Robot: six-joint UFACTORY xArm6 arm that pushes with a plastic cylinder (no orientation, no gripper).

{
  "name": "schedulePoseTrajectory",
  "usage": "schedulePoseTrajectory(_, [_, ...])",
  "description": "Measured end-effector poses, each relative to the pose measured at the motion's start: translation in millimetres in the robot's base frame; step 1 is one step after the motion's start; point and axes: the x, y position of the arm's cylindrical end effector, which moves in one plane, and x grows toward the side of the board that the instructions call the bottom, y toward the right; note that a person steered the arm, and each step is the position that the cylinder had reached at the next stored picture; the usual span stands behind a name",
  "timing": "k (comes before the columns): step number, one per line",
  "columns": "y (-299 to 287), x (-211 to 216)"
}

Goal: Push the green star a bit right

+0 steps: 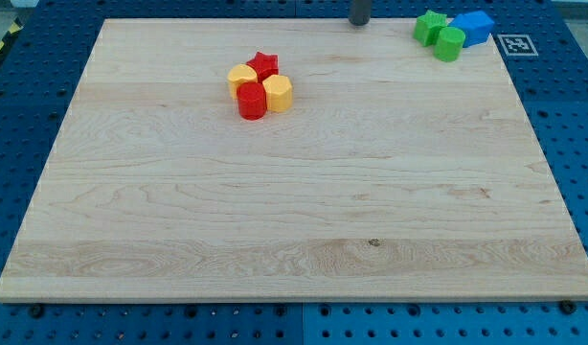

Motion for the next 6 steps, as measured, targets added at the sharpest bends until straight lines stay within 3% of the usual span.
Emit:
schedulePoseTrajectory(4, [102,-2])
schedulePoseTrajectory(6, [106,-2])
